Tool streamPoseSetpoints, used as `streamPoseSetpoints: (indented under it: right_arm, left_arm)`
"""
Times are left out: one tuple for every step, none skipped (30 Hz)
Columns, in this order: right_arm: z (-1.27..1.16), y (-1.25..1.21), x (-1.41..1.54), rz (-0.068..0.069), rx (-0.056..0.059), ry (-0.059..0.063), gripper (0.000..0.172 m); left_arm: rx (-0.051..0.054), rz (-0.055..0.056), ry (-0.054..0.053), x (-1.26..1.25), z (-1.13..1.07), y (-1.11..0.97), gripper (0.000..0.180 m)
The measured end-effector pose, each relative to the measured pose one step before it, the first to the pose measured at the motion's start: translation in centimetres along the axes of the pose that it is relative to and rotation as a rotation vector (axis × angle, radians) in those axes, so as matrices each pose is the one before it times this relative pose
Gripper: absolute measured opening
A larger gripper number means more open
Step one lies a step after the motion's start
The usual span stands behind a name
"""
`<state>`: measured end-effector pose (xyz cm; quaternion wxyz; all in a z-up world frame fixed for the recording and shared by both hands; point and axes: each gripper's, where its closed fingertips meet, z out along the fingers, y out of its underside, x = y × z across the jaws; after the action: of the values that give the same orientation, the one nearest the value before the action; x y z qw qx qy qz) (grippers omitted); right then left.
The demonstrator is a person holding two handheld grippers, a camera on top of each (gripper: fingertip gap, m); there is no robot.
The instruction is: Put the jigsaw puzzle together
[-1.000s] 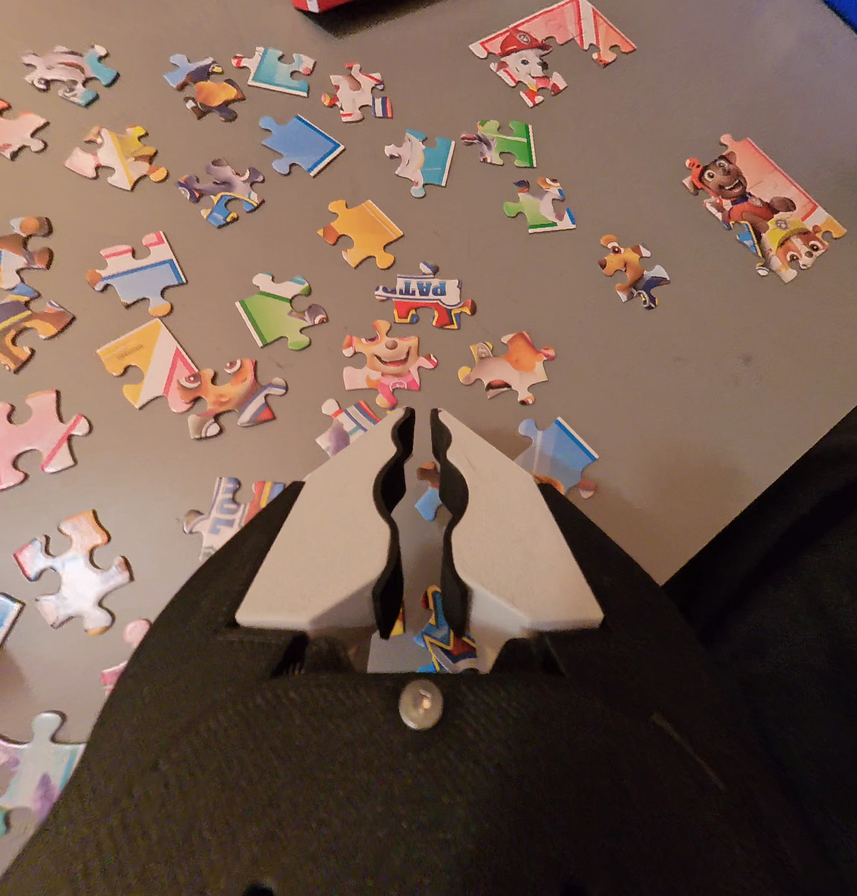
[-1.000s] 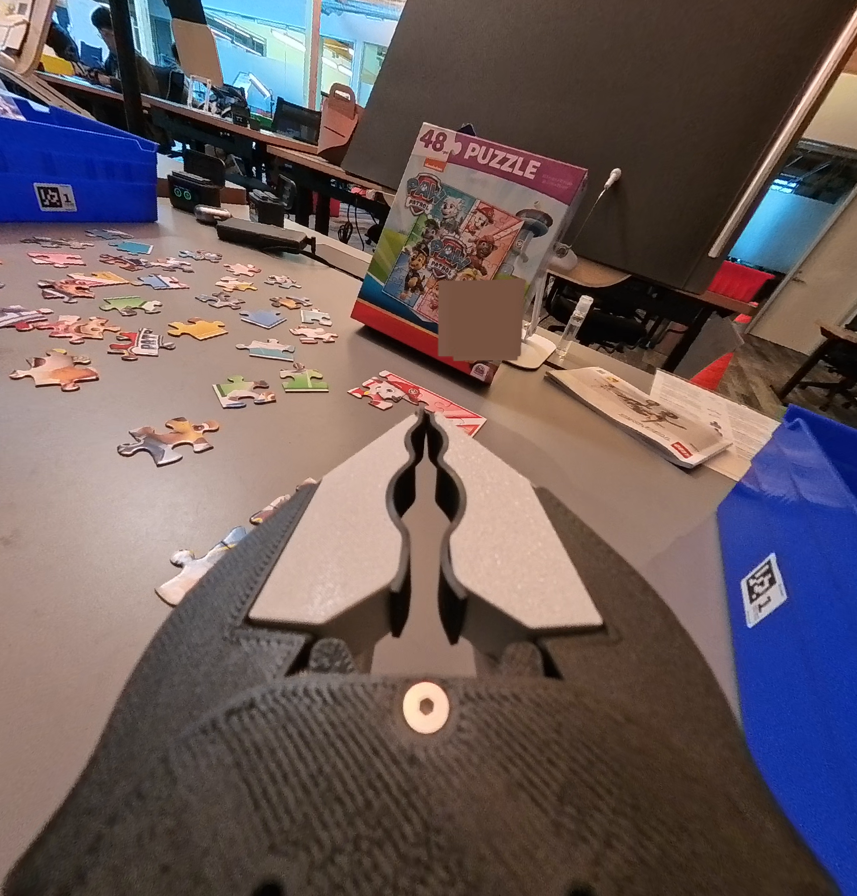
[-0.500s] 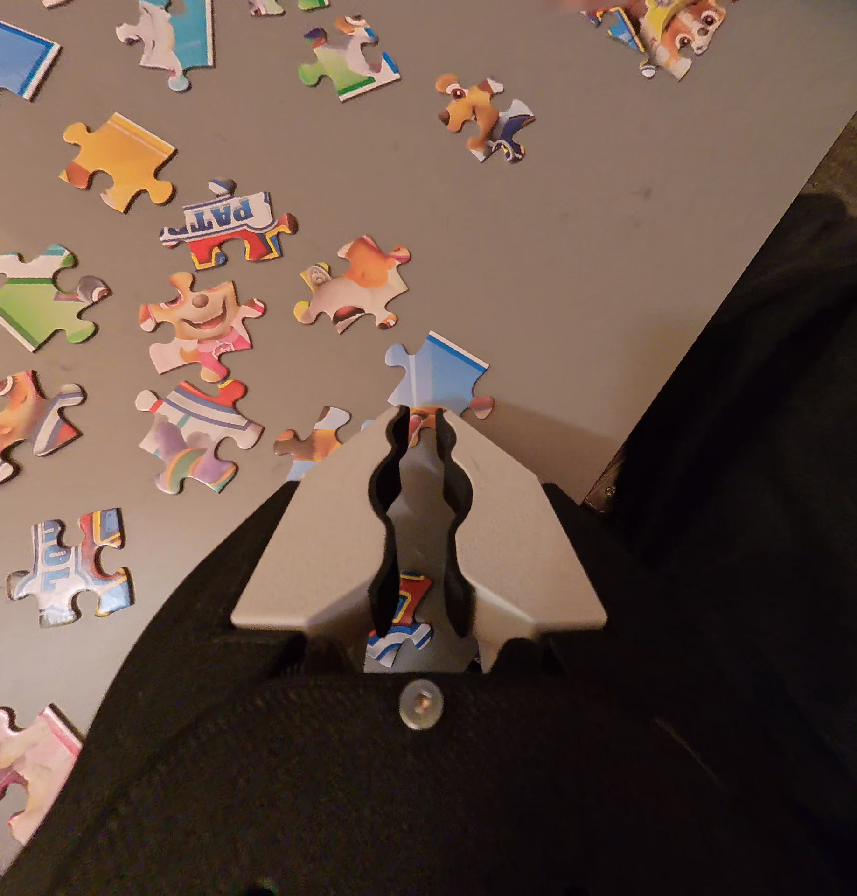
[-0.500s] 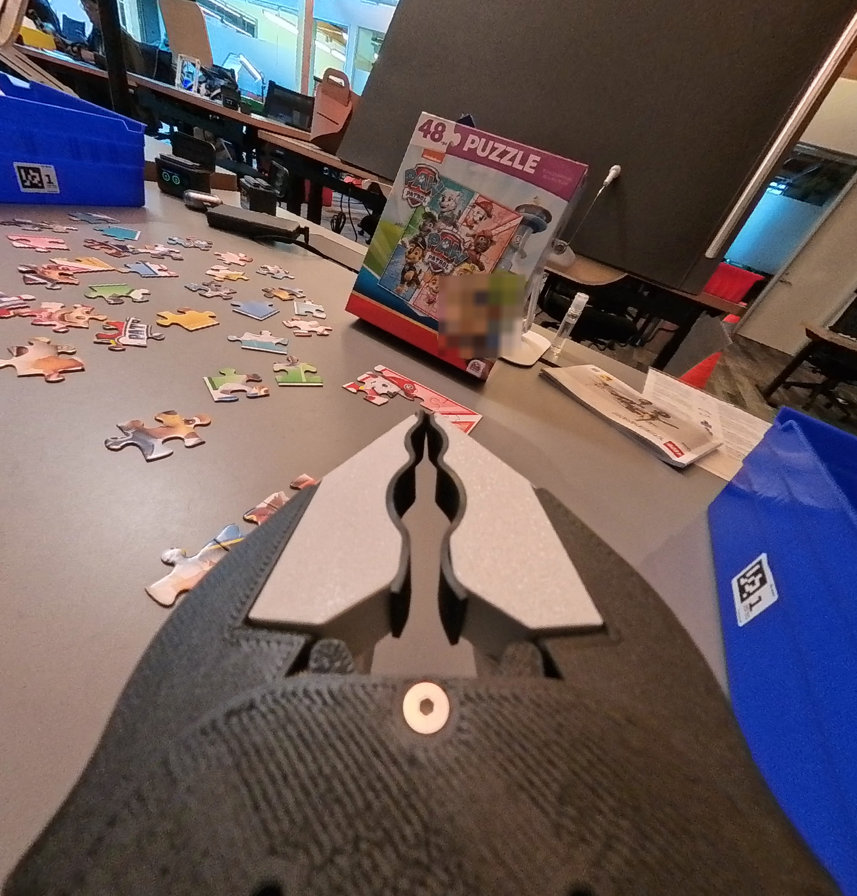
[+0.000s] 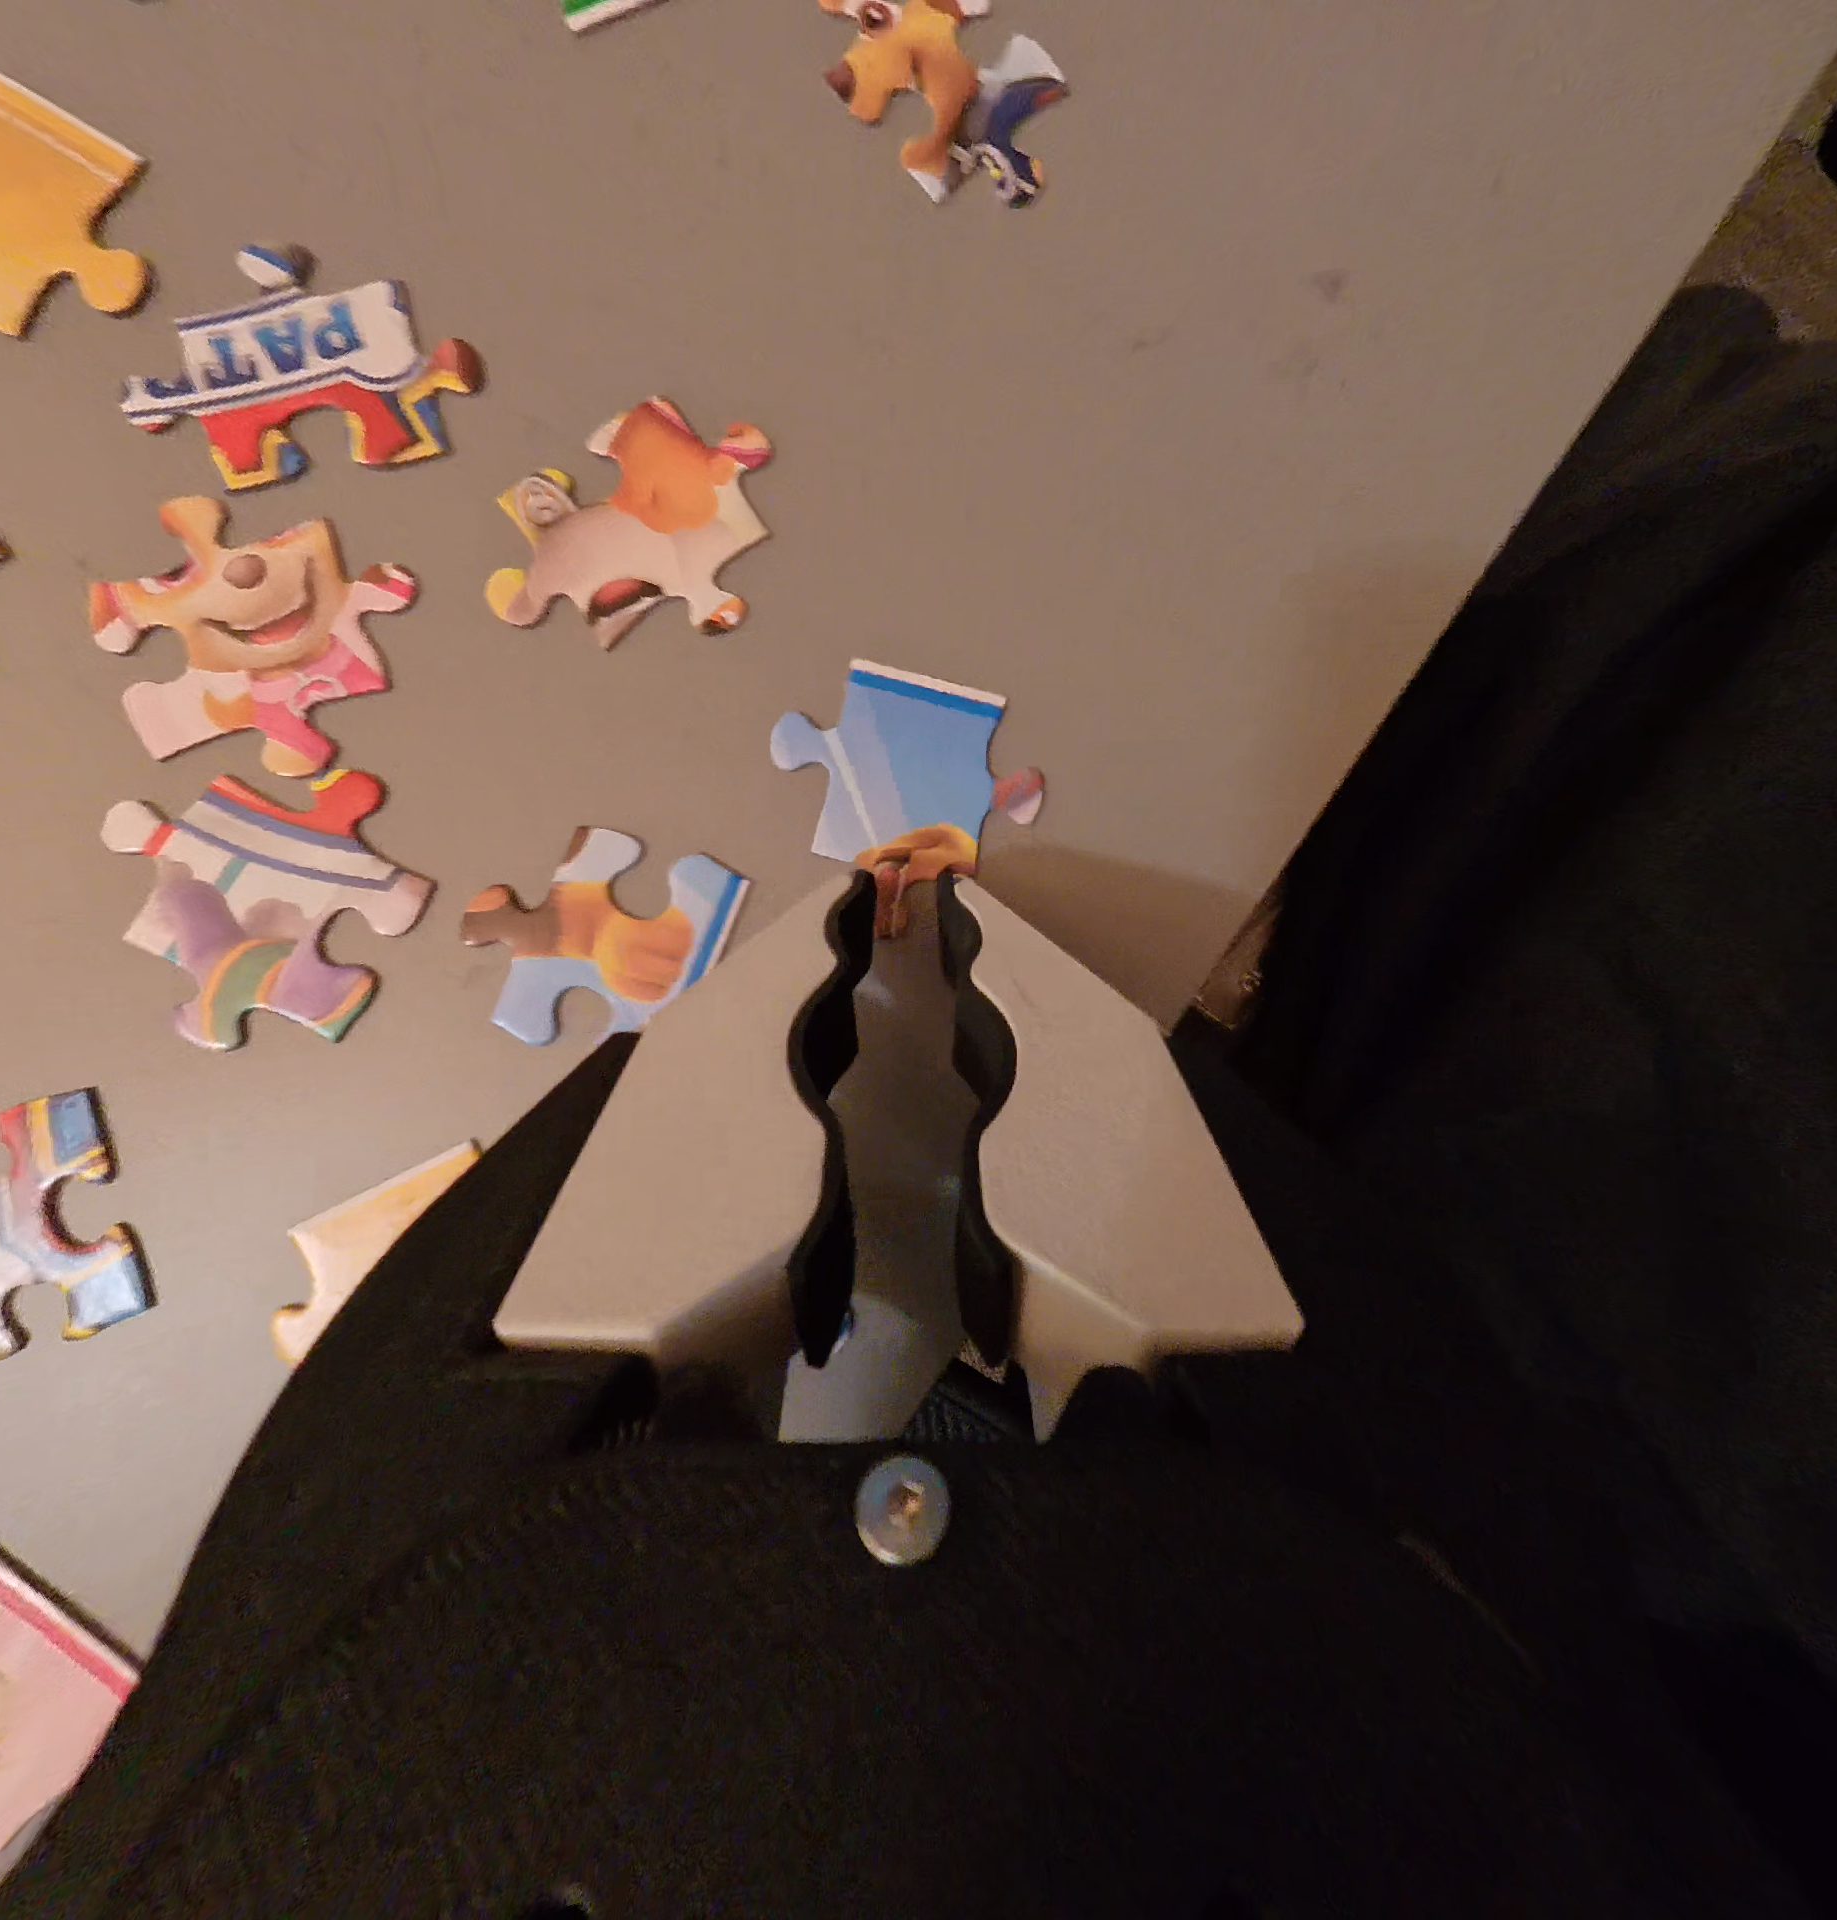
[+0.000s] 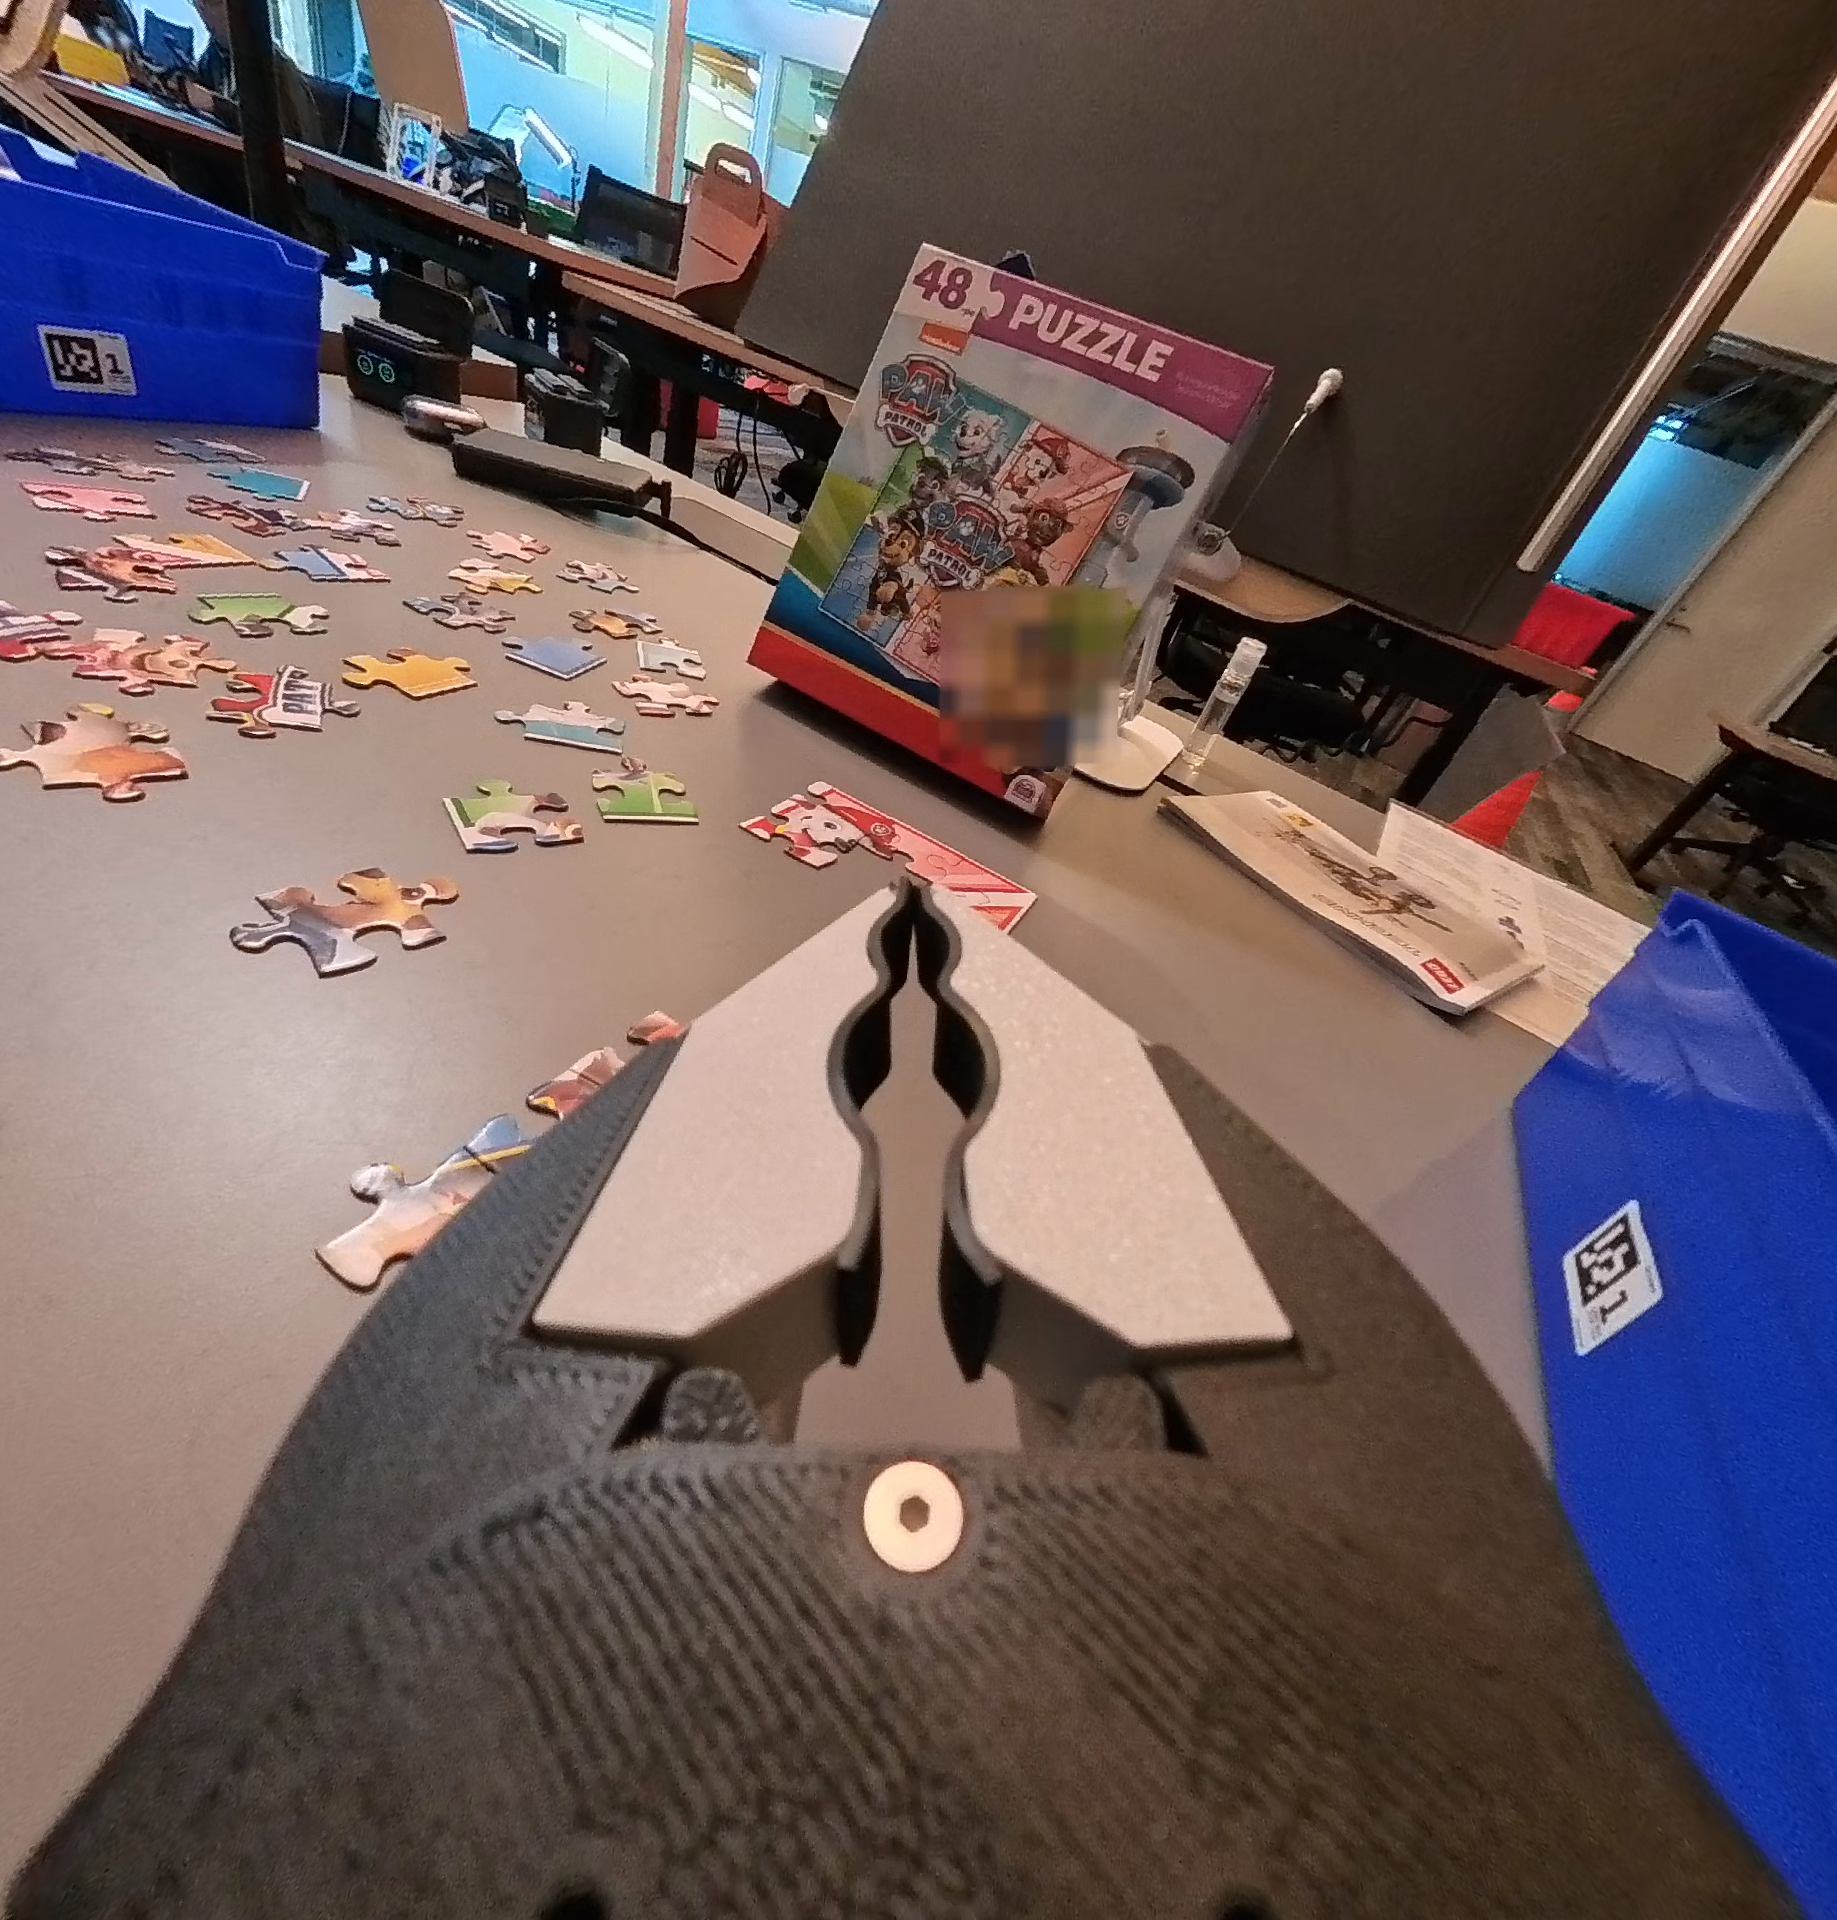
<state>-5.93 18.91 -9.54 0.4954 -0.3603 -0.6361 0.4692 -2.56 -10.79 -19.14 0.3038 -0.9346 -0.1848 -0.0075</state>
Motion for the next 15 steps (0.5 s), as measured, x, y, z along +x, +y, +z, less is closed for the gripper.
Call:
streamPoseSetpoints:
  right_arm:
    - [0.013,0.015,-0.01,-0.0001,-0.0013,-0.0004,0.0]
    - [0.011,0.018,-0.01,-0.0004,-0.0015,-0.0006,0.0]
    - [0.018,0.016,-0.013,-0.0009,-0.0009,-0.0002,0.0]
    - [0.001,0.002,-0.01,-0.0011,-0.0005,0.0001,0.0]
    - [0.003,0.009,-0.011,-0.0013,-0.0004,0.0001,0.0]
    - [0.003,-0.002,-0.009,-0.0012,-0.0003,0.0001,0.0]
    - [-0.006,-0.005,-0.015,-0.0009,-0.0001,-0.0001,0.0]
    - [0.005,0.004,-0.008,-0.0007,0.0002,0.0,0.0]
    - [-0.009,-0.002,-0.001,-0.0004,0.0001,-0.0001,0.0]
    - [0.001,-0.001,-0.011,-0.0003,-0.0002,-0.0003,0.0]
    - [0.008,0.006,-0.01,-0.0003,-0.0006,-0.0004,0.0]
    - [0.006,0.009,-0.008,-0.0006,-0.0008,-0.0004,0.0]
    - [0.016,0.009,-0.004,-0.0006,-0.0009,-0.0003,0.0]
    - [0.006,0.008,-0.006,-0.0007,-0.0008,-0.0003,0.0]
    - [0.001,0.001,-0.012,-0.001,-0.0005,0.0,0.0]
  left_arm:
    - [-0.0068,0.007,0.015,0.451,0.045,0.06,0.006]
    - [-0.0054,0.007,0.0251,0.595,0.054,0.026,0.004]
    - [-0.0036,0.0103,0.0354,0.749,0.094,-0.009,0.004]
    - [0.0024,0.0121,0.0334,0.685,0.113,-0.104,0.004]
    - [0.0064,0.0106,0.0272,0.532,0.099,-0.165,0.004]
    - [0.0081,0.0081,0.0224,0.404,0.05,-0.177,0.003]
    - [0.0094,0.0051,0.0161,0.258,-0.046,-0.163,0.003]
    - [0.0126,0.002,0.0074,0.079,-0.147,-0.161,0.003]
    - [0.0154,-0.0023,-0.0019,-0.108,-0.254,-0.159,0.003]
    - [0.0124,-0.008,-0.0114,-0.298,-0.297,-0.083,0.003]
    - [0.0053,-0.0118,-0.0205,-0.47,-0.28,0.051,0.004]
    - [-0.0006,-0.0114,-0.0231,-0.505,-0.223,0.148,0.005]
    - [-0.0046,-0.0096,-0.0176,-0.418,-0.138,0.209,0.005]
    - [-0.0064,-0.0078,-0.0088,-0.261,-0.061,0.242,0.005]
    - [-0.0071,-0.0054,-0.0038,-0.165,0.011,0.219,0.005]
